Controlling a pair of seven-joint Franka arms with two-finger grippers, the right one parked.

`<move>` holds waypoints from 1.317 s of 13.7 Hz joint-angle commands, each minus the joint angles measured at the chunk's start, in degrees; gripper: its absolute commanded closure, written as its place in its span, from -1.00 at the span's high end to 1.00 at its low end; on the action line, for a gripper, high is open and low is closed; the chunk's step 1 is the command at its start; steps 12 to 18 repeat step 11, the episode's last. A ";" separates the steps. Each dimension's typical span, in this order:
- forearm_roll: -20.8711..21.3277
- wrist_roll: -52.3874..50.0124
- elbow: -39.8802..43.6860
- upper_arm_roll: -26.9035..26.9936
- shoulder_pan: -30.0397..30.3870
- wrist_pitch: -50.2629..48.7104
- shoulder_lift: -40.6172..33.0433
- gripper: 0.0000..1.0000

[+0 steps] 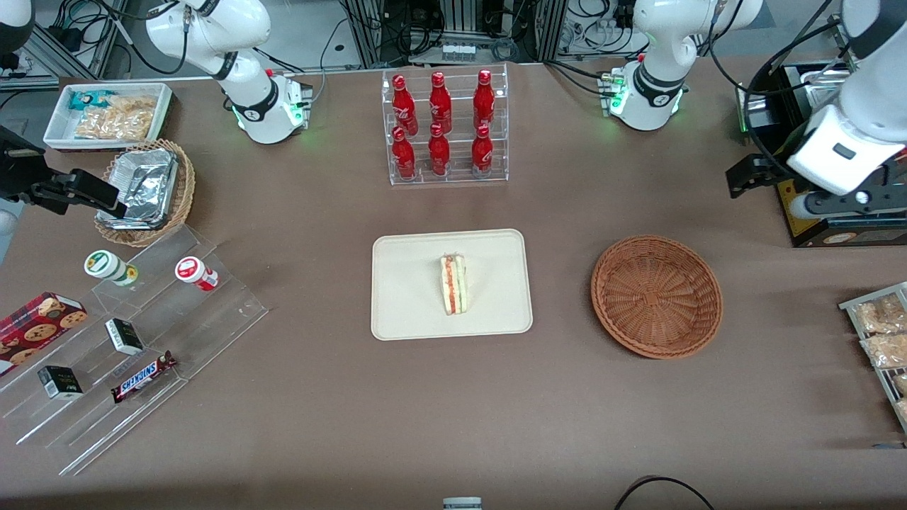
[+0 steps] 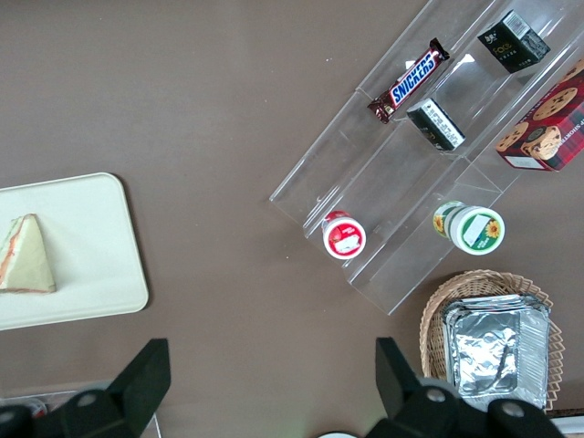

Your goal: Place sandwich from basket to tray

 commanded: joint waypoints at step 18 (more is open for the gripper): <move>-1.92 0.34 2.13 3.32 0.88 -1.28 0.64 0.99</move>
